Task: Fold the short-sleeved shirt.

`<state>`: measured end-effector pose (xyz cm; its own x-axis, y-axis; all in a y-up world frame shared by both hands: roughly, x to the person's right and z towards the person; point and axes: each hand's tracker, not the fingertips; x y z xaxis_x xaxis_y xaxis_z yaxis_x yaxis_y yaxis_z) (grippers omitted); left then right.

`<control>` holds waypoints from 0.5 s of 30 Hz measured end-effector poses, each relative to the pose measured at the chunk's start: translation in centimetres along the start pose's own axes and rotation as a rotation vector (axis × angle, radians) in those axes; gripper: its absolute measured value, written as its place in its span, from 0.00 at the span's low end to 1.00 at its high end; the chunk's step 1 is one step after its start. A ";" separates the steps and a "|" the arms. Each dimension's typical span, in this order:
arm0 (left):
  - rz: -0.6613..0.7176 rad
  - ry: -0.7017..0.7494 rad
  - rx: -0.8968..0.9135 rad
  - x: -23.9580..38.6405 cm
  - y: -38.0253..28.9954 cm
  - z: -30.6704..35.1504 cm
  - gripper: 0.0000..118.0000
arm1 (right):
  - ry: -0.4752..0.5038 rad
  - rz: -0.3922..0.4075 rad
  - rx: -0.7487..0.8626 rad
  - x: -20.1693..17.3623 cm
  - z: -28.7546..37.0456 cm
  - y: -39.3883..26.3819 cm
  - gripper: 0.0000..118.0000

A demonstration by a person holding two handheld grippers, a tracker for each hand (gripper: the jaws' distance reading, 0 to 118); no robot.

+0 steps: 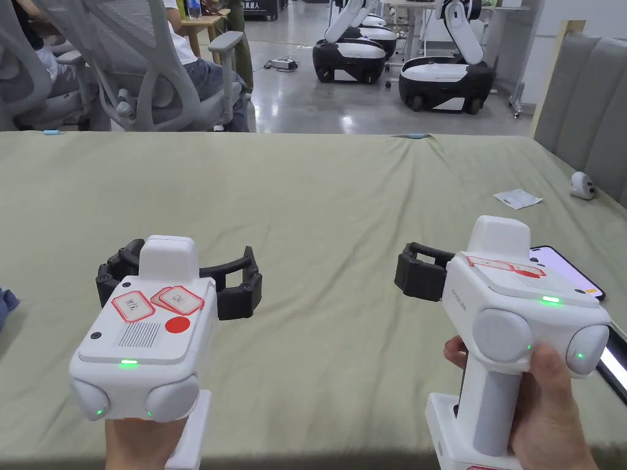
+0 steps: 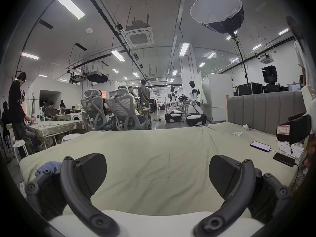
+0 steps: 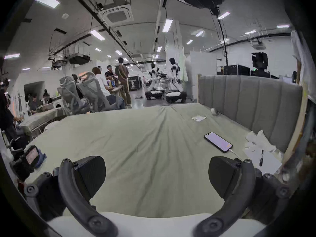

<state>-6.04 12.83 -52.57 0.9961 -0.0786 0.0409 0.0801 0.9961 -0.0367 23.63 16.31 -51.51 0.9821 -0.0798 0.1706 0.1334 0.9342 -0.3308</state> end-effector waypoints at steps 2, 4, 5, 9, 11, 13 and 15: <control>0.003 -0.004 0.001 0.0 0.0 0.0 1.00 | -0.029 -0.025 -0.037 0.1 -0.4 0.1 0.97; 0.000 0.001 0.003 0.0 0.0 0.0 1.00 | -0.076 0.015 -0.033 0.0 -0.4 -0.1 0.96; 0.000 0.000 0.002 0.0 0.0 0.0 1.00 | -0.078 0.027 -0.031 0.0 -0.5 -0.1 0.96; 0.025 -0.002 -0.004 -0.1 0.0 -0.1 1.00 | -0.029 0.000 -0.009 0.1 0.0 -0.4 1.00; 0.023 -0.004 -0.007 -0.1 -0.1 -0.1 1.00 | -0.020 -0.020 -0.018 0.1 0.2 -0.1 1.00; 0.008 -0.001 -0.012 0.1 -0.2 -0.1 1.00 | 0.011 -0.012 -0.027 0.0 0.2 0.2 1.00; 0.007 -0.003 -0.013 0.1 -0.2 -0.1 1.00 | 0.018 -0.007 -0.017 -0.2 0.3 0.2 1.00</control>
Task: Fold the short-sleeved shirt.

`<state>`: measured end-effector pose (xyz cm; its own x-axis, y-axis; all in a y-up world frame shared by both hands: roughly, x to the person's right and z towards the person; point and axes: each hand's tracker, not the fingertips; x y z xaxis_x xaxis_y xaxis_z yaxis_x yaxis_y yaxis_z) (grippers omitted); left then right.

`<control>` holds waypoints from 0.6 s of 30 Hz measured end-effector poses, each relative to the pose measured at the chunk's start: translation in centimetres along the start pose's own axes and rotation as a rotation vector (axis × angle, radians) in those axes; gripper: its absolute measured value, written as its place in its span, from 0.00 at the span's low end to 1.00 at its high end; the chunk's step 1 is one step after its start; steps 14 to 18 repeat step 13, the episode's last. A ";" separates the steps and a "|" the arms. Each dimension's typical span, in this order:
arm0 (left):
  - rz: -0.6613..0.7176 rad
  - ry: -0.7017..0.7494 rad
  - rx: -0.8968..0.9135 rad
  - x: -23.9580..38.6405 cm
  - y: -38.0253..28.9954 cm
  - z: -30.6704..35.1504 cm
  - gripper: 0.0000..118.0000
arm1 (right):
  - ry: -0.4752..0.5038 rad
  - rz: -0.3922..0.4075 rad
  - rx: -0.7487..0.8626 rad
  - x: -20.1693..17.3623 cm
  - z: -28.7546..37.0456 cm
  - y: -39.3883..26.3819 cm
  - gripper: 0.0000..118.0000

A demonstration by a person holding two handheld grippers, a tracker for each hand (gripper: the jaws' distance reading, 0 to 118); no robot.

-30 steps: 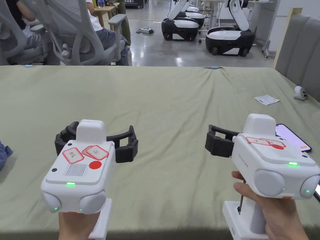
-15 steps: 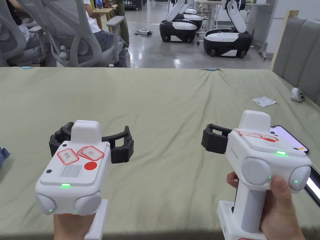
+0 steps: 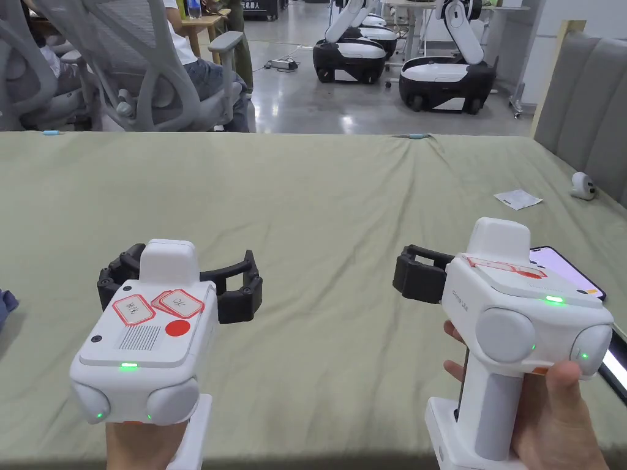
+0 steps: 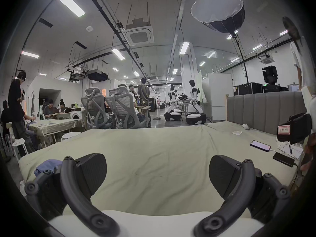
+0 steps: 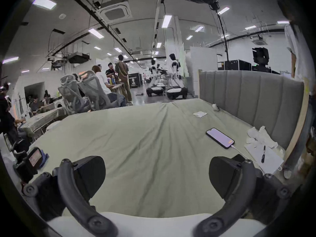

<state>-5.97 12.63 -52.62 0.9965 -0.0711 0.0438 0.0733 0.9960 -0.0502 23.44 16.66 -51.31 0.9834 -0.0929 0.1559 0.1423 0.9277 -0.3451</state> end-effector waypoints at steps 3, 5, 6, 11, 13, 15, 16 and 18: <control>0.013 -0.006 0.000 -0.1 0.0 0.0 1.00 | -0.020 -0.014 0.070 -0.4 0.4 -0.4 1.00; 0.007 0.001 0.000 -0.1 0.0 -0.1 1.00 | -0.058 0.022 0.044 -0.4 0.4 -0.2 1.00; 0.005 0.002 0.001 -0.1 0.0 0.0 1.00 | -0.055 0.029 0.054 -0.3 0.3 -0.3 1.00; -0.005 0.004 0.005 -0.1 0.0 0.1 1.00 | 0.096 0.104 0.186 1.2 0.0 -1.3 1.00; -0.003 0.004 0.005 -0.1 0.0 0.2 1.00 | 0.111 0.108 0.277 1.5 0.2 -1.8 1.00; -0.003 0.004 0.005 -0.1 0.0 0.2 1.00 | 0.111 0.108 0.277 1.5 0.2 -1.8 1.00; -0.003 0.004 0.005 -0.1 0.0 0.2 1.00 | 0.111 0.108 0.277 1.5 0.2 -1.8 1.00; -0.003 0.004 0.005 -0.1 0.0 0.2 1.00 | 0.111 0.108 0.277 1.5 0.2 -1.8 1.00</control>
